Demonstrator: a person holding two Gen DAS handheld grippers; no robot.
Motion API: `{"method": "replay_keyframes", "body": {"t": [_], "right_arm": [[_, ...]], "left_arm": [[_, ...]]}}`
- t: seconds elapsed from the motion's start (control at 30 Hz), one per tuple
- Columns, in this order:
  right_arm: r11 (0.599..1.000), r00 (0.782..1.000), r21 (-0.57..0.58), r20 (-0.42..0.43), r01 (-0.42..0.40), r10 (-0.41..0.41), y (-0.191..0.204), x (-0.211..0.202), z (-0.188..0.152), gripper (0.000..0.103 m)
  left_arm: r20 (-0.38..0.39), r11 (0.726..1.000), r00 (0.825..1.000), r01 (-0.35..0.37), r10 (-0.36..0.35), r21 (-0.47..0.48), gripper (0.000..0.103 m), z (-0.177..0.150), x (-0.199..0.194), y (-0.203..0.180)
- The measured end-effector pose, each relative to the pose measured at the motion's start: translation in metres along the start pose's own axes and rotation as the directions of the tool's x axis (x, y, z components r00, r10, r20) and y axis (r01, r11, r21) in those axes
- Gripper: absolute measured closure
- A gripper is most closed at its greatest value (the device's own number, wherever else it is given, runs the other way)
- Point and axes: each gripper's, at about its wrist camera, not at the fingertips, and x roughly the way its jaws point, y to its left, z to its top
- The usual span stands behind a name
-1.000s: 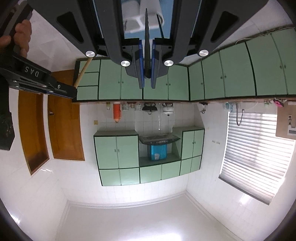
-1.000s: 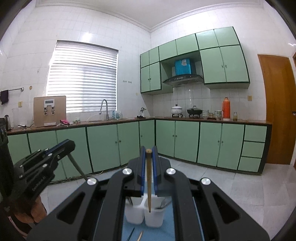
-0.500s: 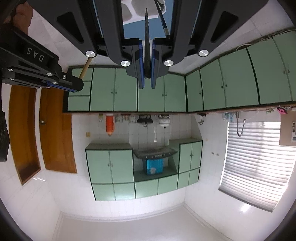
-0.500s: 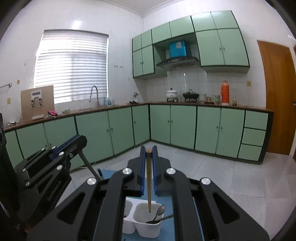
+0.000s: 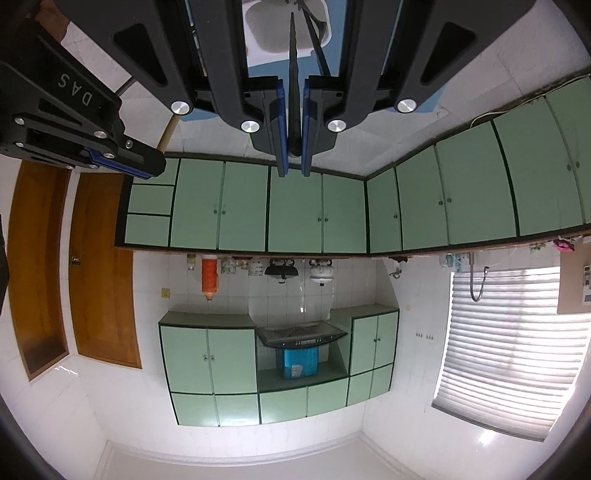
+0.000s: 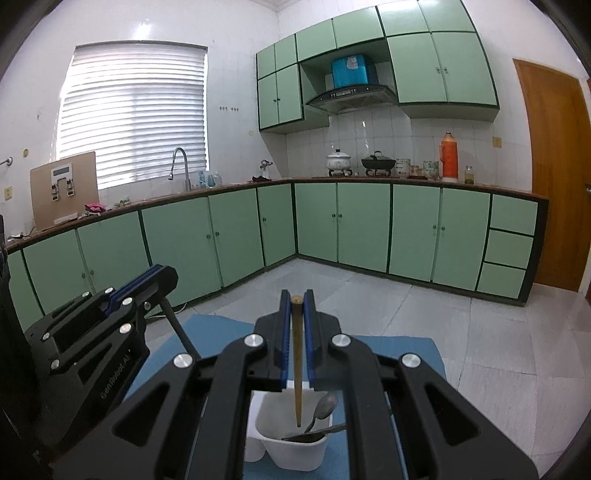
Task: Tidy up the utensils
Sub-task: 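Lower both chopsticks into the holder and open both tools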
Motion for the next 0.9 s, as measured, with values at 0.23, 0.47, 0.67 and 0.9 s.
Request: {"method": "replay_keyframes", "body": {"t": [0.23, 0.47, 0.67, 0.9], "right_arm": [[1.000, 1.000, -0.001, -0.020, 0.016, -0.016, 0.002, 0.010, -0.016, 0.097], [1.000, 1.000, 0.012, -0.013, 0.019, -0.019, -0.001, 0.009, -0.022, 0.097], [0.999, 1.000, 0.024, -0.012, 0.027, -0.027, -0.007, 0.003, -0.023, 0.097], [0.998, 0.999, 0.034, 0.005, 0.054, -0.054, -0.018, -0.006, -0.021, 0.084]], "left_arm": [[-0.028, 1.000, 0.999, -0.022, 0.022, -0.003, 0.096, -0.016, 0.010, 0.003], [-0.019, 0.999, 0.999, -0.031, 0.032, 0.018, 0.096, -0.017, 0.006, -0.001], [-0.024, 0.999, 0.999, -0.034, 0.034, 0.007, 0.095, -0.016, 0.002, 0.001], [0.008, 0.999, 0.999, -0.036, 0.036, 0.000, 0.062, -0.012, -0.010, 0.006]]}}
